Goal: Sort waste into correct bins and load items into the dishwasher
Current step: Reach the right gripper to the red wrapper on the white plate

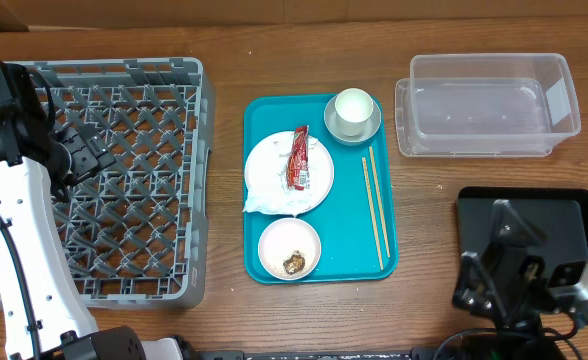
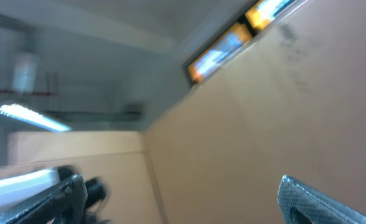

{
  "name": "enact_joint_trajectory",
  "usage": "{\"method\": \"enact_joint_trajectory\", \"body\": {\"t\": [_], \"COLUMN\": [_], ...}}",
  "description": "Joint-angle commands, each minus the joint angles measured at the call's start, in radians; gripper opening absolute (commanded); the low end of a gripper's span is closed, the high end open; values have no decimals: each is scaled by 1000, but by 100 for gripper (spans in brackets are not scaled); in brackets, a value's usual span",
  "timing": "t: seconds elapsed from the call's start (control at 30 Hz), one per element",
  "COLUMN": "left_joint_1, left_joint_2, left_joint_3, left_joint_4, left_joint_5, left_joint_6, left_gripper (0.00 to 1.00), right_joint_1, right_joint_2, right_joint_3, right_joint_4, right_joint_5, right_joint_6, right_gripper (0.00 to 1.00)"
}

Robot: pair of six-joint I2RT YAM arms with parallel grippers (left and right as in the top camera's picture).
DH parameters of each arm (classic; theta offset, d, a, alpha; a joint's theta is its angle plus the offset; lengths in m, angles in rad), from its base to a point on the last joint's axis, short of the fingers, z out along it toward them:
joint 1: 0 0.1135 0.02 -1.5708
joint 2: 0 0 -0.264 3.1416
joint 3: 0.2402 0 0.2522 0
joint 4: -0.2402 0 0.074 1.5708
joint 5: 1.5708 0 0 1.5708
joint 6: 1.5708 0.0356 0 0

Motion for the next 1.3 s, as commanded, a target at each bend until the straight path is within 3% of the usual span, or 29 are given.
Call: {"method": "enact_joint_trajectory", "body": {"t": [0.0,0.13,0.2,0.4,0.5,0.63,0.77,0.97,1.03,1.1,1.2,1.27], "left_joint_1": [1,1,1,1,1,1,1,1,1,1,1,1], "left_joint_2": [-24,-24,-24,-24,-24,-24,-24,-24,-24,-24,-24,-24], "left_joint_3": [28,28,28,28,28,28,28,28,28,28,28,28], "left_joint_4": [-2,-2,-2,-2,-2,-2,-2,-2,-2,-2,-2,-2], "left_joint_5": [-16,-16,-16,-16,-16,-16,-16,-16,-16,-16,-16,-16], "left_joint_6": [1,1,1,1,1,1,1,1,1,1,1,1], "left_gripper": [100,100,100,100,100,100,100,100,100,100,100,100], "right_joint_1": [7,7,7,59,126,261,391,492,510,518,526,536], "right_joint_2": [49,219,382,850,997,1189,1334,1530,1586,1635,1701,1741], "right_joint_3": [197,478,675,1117,1235,1353,1372,1372,1372,1372,1372,1372], "right_joint_4": [-151,-524,-808,-1291,-1391,-1482,-1463,-1429,-1418,-1419,-1419,-1421], "right_joint_5": [125,-51,-120,-116,-95,-75,-80,-298,-277,-235,-147,-34], "right_joint_6": [-80,-372,-493,-538,-549,-548,-547,-433,-426,-408,-338,-277], "right_gripper": [100,100,100,100,100,100,100,100,100,79,60,53]}}
